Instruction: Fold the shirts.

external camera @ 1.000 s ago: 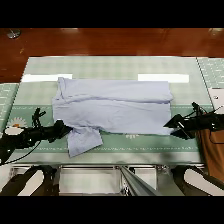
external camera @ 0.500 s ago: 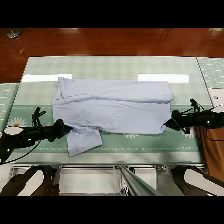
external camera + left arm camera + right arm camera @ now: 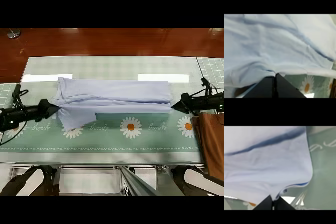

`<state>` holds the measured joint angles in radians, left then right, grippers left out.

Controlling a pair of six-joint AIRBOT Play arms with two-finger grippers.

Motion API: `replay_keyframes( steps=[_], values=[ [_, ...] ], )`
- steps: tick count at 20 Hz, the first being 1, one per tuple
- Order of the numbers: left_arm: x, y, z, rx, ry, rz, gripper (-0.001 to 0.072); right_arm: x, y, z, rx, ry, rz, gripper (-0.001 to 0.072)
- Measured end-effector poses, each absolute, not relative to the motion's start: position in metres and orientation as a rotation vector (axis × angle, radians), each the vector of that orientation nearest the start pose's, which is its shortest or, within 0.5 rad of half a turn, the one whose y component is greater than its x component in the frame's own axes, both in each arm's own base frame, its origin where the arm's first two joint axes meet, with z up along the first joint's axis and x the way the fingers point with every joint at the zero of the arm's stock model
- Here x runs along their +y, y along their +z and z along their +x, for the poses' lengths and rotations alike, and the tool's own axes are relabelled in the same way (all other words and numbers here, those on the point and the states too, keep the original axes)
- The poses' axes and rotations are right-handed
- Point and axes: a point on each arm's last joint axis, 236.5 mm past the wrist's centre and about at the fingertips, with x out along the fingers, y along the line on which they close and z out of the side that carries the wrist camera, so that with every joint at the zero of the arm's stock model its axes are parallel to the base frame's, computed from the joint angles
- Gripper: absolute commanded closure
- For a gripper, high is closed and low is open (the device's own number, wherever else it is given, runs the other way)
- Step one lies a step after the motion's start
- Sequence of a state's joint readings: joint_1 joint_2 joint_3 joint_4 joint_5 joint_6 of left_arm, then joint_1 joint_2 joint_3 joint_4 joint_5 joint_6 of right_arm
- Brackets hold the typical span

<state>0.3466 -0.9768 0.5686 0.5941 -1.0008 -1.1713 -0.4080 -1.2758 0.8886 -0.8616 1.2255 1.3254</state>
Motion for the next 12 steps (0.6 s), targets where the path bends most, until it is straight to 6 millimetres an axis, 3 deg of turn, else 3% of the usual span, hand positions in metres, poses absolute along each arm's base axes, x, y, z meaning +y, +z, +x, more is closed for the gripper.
replay_keyframes(
  steps=[5, 8, 12],
  values=[
    [-0.054, 0.003, 0.391, 0.955, -0.205, -0.793, 0.0688, 0.014, -0.008, 0.393, 1.183, 0.262, 0.881, 0.0692],
    [-0.051, 0.002, 0.433, 0.938, -0.191, -0.791, 0.0688, 0.013, -0.013, 0.422, 1.167, 0.284, 0.897, 0.0692],
    [-0.050, -0.009, 0.472, 0.954, -0.185, -0.795, 0.0689, 0.017, -0.032, 0.459, 1.175, 0.286, 0.910, 0.0692]
  ],
)
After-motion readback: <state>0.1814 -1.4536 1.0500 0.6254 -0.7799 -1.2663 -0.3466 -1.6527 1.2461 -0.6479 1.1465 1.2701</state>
